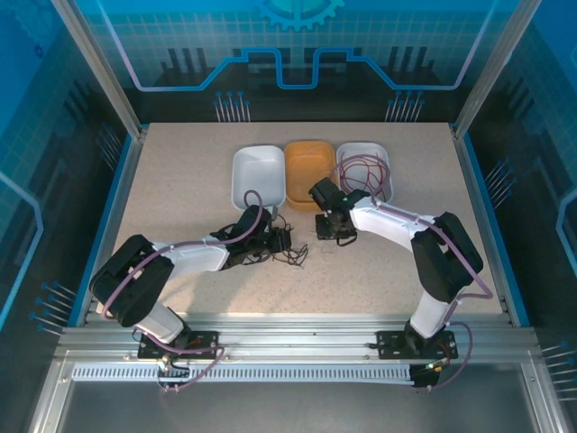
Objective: Untangle the cables
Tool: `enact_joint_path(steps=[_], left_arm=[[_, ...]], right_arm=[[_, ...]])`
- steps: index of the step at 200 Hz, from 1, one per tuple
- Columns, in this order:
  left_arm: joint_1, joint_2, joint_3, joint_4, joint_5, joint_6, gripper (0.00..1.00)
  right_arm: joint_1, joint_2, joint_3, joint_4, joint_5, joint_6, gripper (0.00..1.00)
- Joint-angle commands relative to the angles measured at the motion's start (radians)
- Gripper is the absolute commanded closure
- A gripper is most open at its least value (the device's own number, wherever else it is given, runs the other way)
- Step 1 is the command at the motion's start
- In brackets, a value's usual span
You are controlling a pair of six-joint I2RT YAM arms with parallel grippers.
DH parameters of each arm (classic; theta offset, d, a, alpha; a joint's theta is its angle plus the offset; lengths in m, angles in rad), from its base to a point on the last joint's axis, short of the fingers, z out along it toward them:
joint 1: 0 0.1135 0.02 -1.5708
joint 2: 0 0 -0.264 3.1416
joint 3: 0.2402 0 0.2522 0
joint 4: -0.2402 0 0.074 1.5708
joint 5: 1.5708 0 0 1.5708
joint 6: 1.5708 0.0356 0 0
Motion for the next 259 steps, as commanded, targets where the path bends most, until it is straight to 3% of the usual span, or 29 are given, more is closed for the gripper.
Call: enact_joint_path(steps=[1, 80, 219, 244, 259], left_arm=[[0.011, -0.005, 0.008, -0.019, 0.007, -0.026, 0.76], [0.019, -0.024, -0.009, -0.037, 0.011, -0.037, 0.76], [0.020, -0.009, 0.016, -0.044, 0.028, -0.038, 0.75], [0.020, -0.010, 0.015, -0.038, 0.034, -0.038, 0.73], [0.021, -0.017, 0.010, -0.036, 0.035, -0.041, 0.71]], right_arm=[[0.014, 0.043, 0.037, -0.035, 0.069, -0.059, 0.65], [0.015, 0.118, 0.093, -0.031, 0.074, -0.205, 0.67], [0.016, 0.073, 0.016, 0.023, 0.005, -0.326, 0.62], [0.015, 0.113, 0.051, 0.033, 0.004, -0.342, 0.72], [0.017, 0.131, 0.075, 0.019, 0.004, -0.347, 0.86]])
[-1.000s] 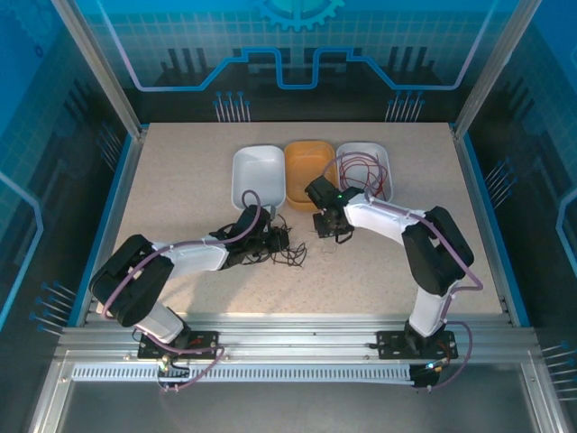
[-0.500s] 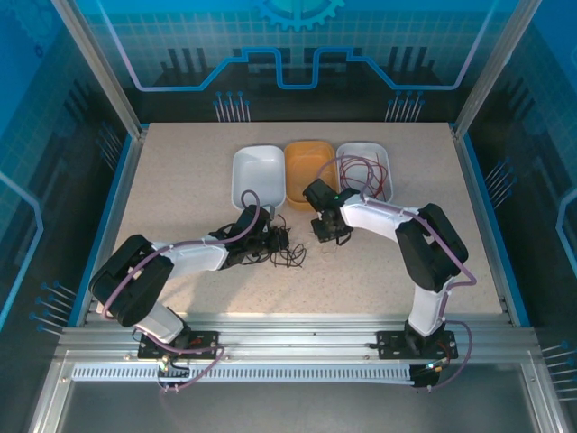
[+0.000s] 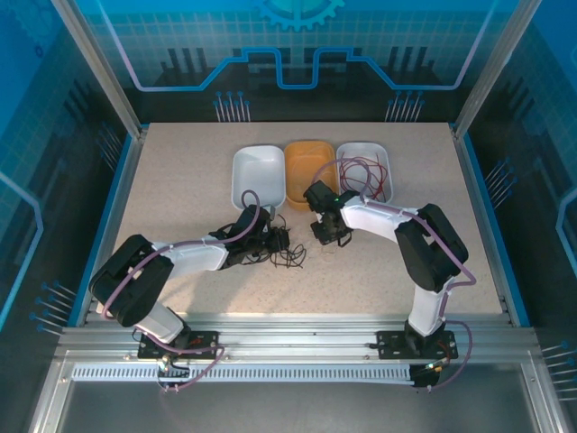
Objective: Untangle the cables
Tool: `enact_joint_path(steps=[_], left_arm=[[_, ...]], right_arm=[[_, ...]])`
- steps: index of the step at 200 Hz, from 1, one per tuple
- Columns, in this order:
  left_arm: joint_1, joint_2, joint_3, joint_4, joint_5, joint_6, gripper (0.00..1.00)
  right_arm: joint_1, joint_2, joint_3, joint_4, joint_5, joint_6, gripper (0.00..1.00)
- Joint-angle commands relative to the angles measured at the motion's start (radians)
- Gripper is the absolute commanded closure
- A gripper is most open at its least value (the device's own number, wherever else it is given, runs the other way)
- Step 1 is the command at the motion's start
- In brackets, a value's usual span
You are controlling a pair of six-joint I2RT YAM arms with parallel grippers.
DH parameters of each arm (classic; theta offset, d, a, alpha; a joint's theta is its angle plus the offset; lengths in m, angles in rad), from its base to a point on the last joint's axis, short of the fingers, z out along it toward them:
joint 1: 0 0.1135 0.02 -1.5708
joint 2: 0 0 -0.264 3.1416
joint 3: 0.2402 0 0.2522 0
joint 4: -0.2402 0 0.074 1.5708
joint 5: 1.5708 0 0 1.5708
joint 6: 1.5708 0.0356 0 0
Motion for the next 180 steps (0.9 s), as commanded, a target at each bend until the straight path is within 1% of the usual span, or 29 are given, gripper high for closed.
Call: enact_joint_path(steps=[1, 7, 16, 56, 67, 76, 92, 113, 127, 137, 147, 157, 167, 180], left_arm=[[0.009, -0.016, 0.012, -0.022, 0.025, -0.012, 0.71], [0.009, -0.022, 0.010, -0.019, 0.023, -0.013, 0.70], [0.008, -0.032, 0.005, -0.020, 0.021, -0.011, 0.68], [0.009, -0.088, 0.003, -0.046, 0.009, 0.018, 0.54], [0.008, -0.104, 0.003, -0.056, 0.005, 0.028, 0.52], [0.009, -0.119, 0.004, -0.060, -0.003, 0.032, 0.50], [0.010, -0.140, 0.000, -0.067, -0.016, 0.042, 0.43], [0.014, -0.166, -0.001, -0.087, -0.044, 0.048, 0.33], [0.028, -0.187, -0.004, -0.106, -0.065, 0.030, 0.25], [0.044, -0.207, -0.008, -0.129, -0.088, -0.005, 0.19], [0.066, -0.227, -0.019, -0.139, -0.088, -0.032, 0.13], [0.086, -0.251, -0.033, -0.140, -0.085, -0.044, 0.01], [0.099, -0.277, -0.044, -0.150, -0.092, -0.044, 0.01], [0.107, -0.310, -0.047, -0.175, -0.109, -0.034, 0.01]], right_arm=[[0.011, 0.034, 0.052, -0.002, -0.012, -0.014, 0.88], [0.013, 0.033, 0.057, -0.012, -0.005, -0.011, 0.94], [0.017, 0.020, 0.059, -0.023, 0.006, -0.009, 1.00], [0.047, -0.129, 0.061, -0.100, 0.081, -0.009, 1.00], [0.057, -0.182, 0.067, -0.117, 0.105, -0.009, 1.00], [0.060, -0.223, 0.065, -0.118, 0.103, -0.016, 1.00], [0.058, -0.266, 0.057, -0.110, 0.068, -0.028, 1.00], [0.060, -0.252, 0.039, -0.085, 0.012, -0.058, 0.87], [0.065, -0.211, 0.027, -0.066, -0.009, -0.075, 0.85], [0.076, -0.177, 0.022, -0.051, -0.002, -0.099, 0.80], [0.085, -0.145, 0.021, -0.036, 0.009, -0.136, 0.72], [0.092, -0.116, 0.023, -0.022, 0.021, -0.176, 0.63], [0.093, -0.090, 0.027, -0.015, 0.023, -0.214, 0.58], [0.092, -0.059, 0.041, -0.004, 0.026, -0.260, 0.54]])
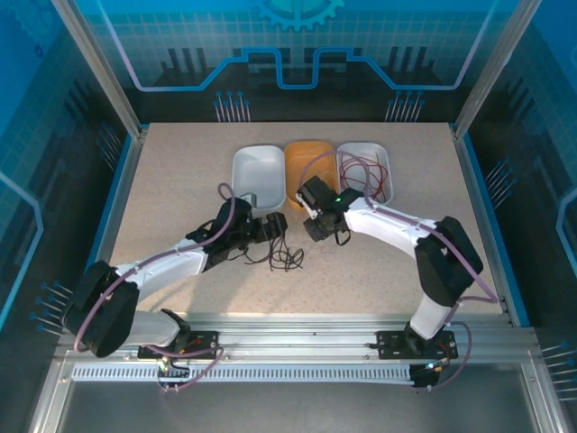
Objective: Untangle the cables
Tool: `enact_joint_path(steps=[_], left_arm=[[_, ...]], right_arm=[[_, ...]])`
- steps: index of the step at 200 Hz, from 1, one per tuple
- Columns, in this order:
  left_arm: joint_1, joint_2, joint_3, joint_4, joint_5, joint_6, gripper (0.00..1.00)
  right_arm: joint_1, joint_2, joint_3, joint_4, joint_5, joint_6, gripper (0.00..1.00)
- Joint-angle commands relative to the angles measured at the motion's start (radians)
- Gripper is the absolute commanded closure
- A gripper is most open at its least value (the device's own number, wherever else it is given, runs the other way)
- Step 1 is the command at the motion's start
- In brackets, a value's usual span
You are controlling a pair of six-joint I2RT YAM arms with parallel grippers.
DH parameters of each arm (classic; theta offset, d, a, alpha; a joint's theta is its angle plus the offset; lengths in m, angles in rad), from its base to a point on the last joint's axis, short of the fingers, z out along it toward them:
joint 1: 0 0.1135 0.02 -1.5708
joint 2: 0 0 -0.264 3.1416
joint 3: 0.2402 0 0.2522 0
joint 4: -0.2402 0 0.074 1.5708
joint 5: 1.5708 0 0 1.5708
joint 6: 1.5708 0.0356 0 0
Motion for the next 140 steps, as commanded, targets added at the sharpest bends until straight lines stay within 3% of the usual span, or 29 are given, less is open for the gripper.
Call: enact_joint_path(steps=[1, 55, 99, 140], left_arm=[[0.021, -0.067, -0.022, -0.068, -0.045, -0.012, 0.01], [0.051, -0.169, -0.054, -0.126, -0.092, 0.006, 0.01], [0.067, -0.191, -0.071, -0.125, -0.087, -0.003, 0.01], [0.070, -0.194, -0.073, -0.125, -0.080, -0.006, 0.01]], right_arm=[[0.013, 0.046, 0.006, 0.028, -0.001, -0.114, 0.54], [0.014, 0.171, 0.090, 0.031, -0.008, -0.242, 0.50], [0.014, 0.258, 0.170, 0.011, -0.057, -0.293, 0.53], [0.013, 0.280, 0.195, -0.019, -0.065, -0.297, 0.89]])
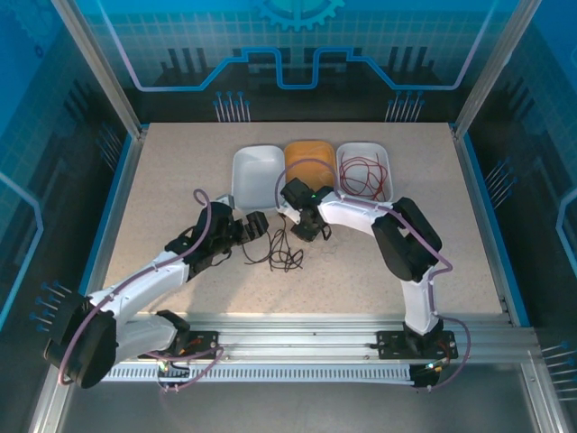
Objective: Untangle the cables
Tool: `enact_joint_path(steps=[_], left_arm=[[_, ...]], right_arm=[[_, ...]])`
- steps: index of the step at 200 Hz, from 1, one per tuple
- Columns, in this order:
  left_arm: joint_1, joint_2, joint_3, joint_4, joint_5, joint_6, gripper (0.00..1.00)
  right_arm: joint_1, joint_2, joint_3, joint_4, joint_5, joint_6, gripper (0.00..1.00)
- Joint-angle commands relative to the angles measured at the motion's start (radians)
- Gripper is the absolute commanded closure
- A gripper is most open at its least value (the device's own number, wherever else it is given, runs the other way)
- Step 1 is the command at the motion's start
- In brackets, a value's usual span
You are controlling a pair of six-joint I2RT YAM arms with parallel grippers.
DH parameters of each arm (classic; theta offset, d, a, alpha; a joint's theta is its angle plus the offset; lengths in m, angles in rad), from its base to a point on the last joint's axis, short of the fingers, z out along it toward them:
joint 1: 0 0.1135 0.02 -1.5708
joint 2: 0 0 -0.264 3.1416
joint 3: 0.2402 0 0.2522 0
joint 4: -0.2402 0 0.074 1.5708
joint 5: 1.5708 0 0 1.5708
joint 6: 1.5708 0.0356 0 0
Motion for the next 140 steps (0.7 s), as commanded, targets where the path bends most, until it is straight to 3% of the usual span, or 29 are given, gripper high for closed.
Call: enact_joint_path(steps=[1, 24, 81, 140], left_arm=[[0.007, -0.020, -0.011, -0.015, -0.009, -0.003, 0.01], [0.008, -0.023, -0.003, -0.028, -0.009, 0.011, 0.01], [0.008, -0.029, 0.033, -0.033, 0.030, 0.077, 0.01], [-0.008, 0.008, 0.083, 0.084, 0.330, 0.273, 0.01]], right_arm=[[0.007, 0.008, 0.022, -0.040, -0.026, -0.019, 0.89], [0.007, -0.049, 0.012, -0.051, -0.001, 0.009, 0.99], [0.009, -0.284, 0.024, -0.121, 0.081, 0.076, 1.00], [0.009, -0.424, 0.104, -0.217, 0.047, 0.141, 1.00]])
